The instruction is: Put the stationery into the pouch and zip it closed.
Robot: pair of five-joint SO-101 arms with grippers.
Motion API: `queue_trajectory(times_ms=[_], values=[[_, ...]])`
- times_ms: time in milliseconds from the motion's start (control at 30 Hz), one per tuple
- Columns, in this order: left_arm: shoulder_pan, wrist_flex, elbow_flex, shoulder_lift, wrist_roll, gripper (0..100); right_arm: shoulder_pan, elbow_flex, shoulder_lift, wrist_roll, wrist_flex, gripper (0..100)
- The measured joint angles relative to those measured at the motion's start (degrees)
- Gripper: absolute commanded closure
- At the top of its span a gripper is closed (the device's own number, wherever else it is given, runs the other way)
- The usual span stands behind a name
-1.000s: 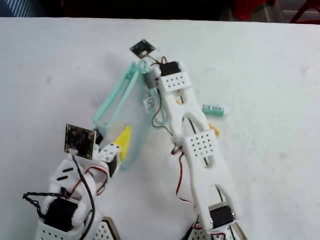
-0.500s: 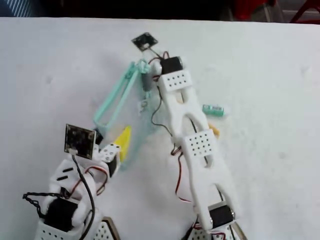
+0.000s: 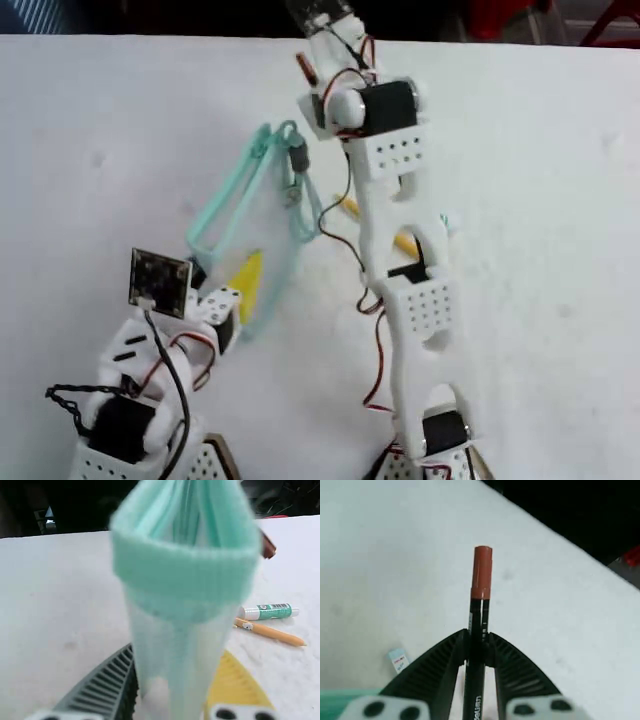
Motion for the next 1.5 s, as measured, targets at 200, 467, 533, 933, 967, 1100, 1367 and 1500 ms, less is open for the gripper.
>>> queue_trajectory(times_ms=[200, 467, 533, 933, 967, 1100, 1367, 1500], values=[[0.0, 0.0, 0.0, 0.0, 0.0, 81, 0.3, 3.9, -11.8, 0.0, 0.0, 98.2], [0.0, 0.0, 0.0, 0.0, 0.0, 81, -1.2, 25.0, -33.1, 0.0, 0.0, 98.2], [0.0, 0.0, 0.0, 0.0, 0.0, 81, -3.0, 28.7, -38.6, 0.0, 0.0, 98.2], [0.0, 0.0, 0.0, 0.0, 0.0, 81, -8.6, 37.2, -58.6, -0.2, 0.0, 98.2], [0.0, 0.0, 0.0, 0.0, 0.0, 81, -9.1, 38.2, -59.7, -0.2, 0.0, 98.2], [0.0, 0.0, 0.0, 0.0, 0.0, 81, -11.7, 43.5, -64.8, -0.2, 0.0, 98.1], [0.0, 0.0, 0.0, 0.0, 0.0, 81, -14.7, 55.9, -75.4, -4.6, -3.6, 98.1], [0.0, 0.0, 0.0, 0.0, 0.0, 81, -15.0, 65.1, -81.1, -5.0, -10.5, 98.1]])
